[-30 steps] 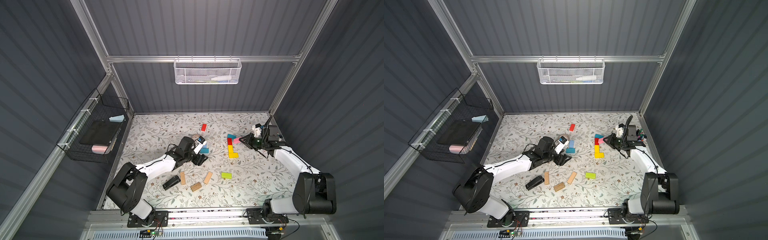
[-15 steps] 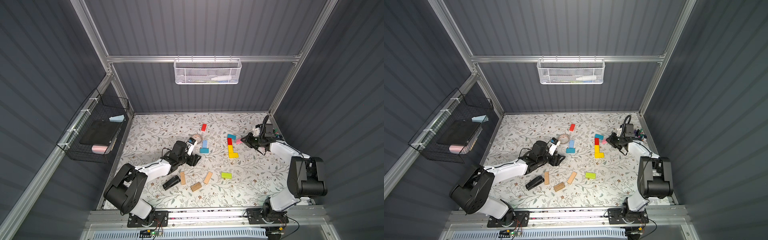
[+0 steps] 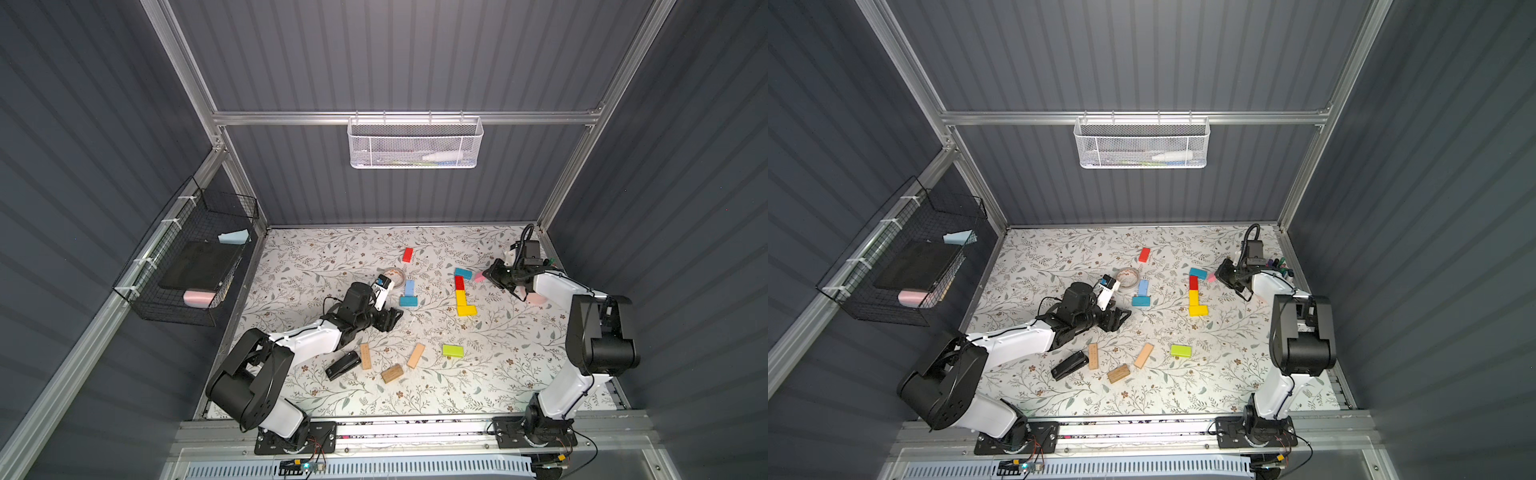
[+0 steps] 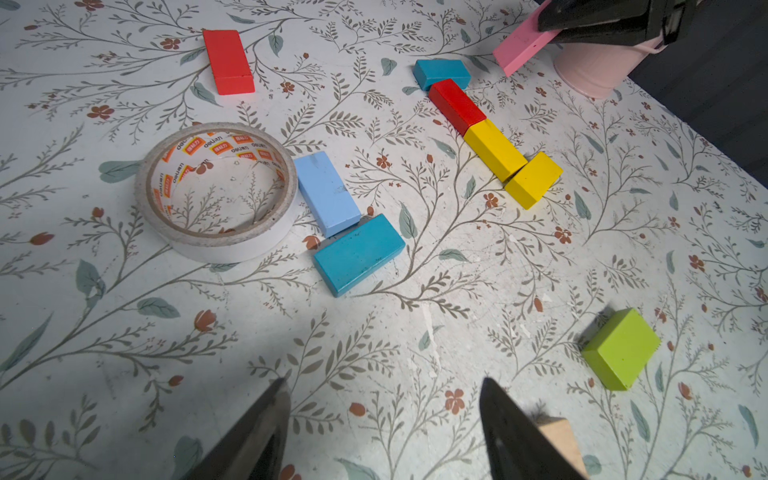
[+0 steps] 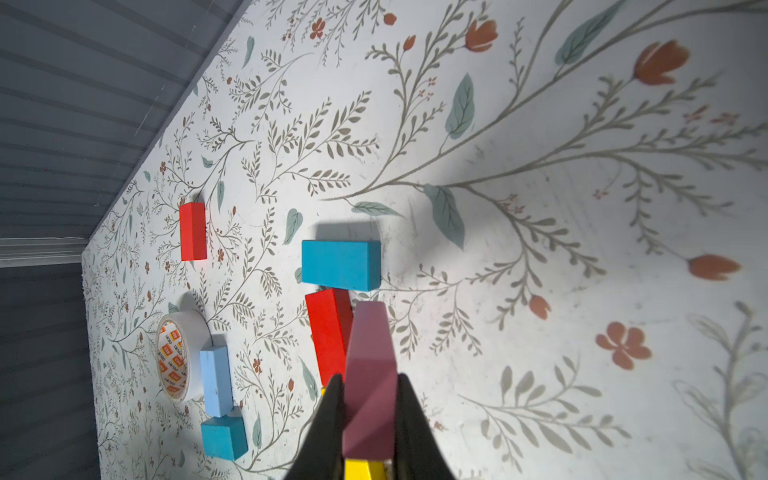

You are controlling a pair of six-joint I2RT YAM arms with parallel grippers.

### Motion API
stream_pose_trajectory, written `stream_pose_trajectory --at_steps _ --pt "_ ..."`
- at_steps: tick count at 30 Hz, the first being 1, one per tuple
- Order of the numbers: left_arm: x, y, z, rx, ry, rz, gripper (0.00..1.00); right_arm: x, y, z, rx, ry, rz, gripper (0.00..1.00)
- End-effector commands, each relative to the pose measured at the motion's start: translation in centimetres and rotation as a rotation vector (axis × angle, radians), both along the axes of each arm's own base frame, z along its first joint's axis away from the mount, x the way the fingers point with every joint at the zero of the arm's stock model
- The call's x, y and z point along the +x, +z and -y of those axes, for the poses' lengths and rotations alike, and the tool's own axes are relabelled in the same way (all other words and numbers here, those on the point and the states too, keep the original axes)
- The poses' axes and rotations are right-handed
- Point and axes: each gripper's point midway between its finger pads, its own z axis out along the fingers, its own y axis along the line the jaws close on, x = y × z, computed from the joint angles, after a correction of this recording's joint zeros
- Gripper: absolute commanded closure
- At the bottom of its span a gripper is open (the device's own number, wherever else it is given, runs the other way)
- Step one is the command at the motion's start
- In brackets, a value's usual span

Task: Assemble the letter c with building blocks
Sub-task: Assemble the building block at the center of the board.

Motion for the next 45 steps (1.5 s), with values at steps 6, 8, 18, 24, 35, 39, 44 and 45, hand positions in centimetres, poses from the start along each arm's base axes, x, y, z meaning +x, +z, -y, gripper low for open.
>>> stream_pose_trajectory --at_steps 6,8,18,24,35,39,44,45 --pt "-0.2 0.9 0.1 -0.027 -0.009 0.014 0.3 1.9 -0.6 0.3 -0.016 0.004 0.009 0.88" --pt "-0.2 0.8 0.0 -0.024 -0.01 0.013 0.3 2.1 -0.8 0.2 -0.013 0.004 0.009 0.88" --pt "-0.2 0.8 0.1 -0.023 -0.014 0.013 0.3 2.9 -1.1 0.2 -0.017 0.013 0.015 0.87" --pt "-0.2 0.8 0.1 -0.023 -0.018 0.013 0.3 3.3 -1.4 -0.1 -0.01 0.029 0.017 0.87" --pt "-0.5 0.8 0.3 -0.021 -0.04 0.01 0.32 4.4 -2.3 -0.2 -0.015 0.052 0.014 0.87" --pt "-0.5 0.9 0.3 -0.021 -0.042 0.015 0.32 4.7 -2.7 -0.3 -0.021 0.059 0.011 0.87" --pt "-0.5 0.8 0.3 -0.019 -0.043 0.014 0.32 5.0 -2.9 -0.2 -0.032 0.069 0.016 0.87" --pt "-0.6 0.7 0.3 -0.018 -0.044 0.012 0.32 5.0 -2.9 -0.3 -0.034 0.071 0.017 0.87"
